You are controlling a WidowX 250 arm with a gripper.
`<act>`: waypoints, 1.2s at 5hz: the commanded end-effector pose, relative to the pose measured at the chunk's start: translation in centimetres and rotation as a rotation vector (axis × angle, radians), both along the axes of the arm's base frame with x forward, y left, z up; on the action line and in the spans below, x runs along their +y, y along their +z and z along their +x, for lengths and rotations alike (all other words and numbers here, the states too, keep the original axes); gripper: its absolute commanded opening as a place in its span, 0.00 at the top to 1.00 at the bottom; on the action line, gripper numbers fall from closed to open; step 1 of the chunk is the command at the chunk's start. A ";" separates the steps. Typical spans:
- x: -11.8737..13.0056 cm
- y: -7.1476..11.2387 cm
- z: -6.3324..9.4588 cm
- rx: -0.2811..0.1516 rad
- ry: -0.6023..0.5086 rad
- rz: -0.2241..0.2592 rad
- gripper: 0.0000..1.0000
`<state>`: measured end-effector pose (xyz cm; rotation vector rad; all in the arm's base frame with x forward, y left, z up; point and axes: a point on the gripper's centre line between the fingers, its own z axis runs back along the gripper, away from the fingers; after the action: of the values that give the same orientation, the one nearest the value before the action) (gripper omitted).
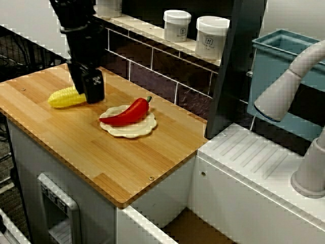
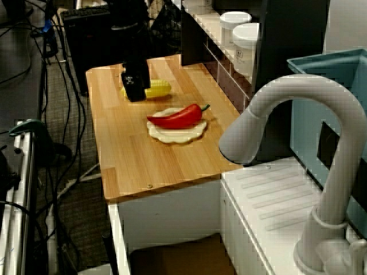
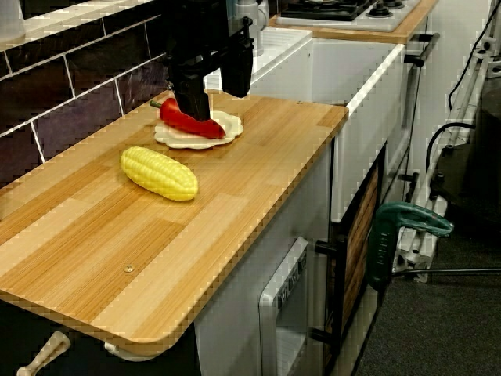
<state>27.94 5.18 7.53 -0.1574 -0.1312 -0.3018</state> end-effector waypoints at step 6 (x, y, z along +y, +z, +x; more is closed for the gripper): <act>-4.1 -4.4 4.6 -0.029 0.061 0.040 0.00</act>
<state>32.74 1.33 2.83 -0.1185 -0.1309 -0.2434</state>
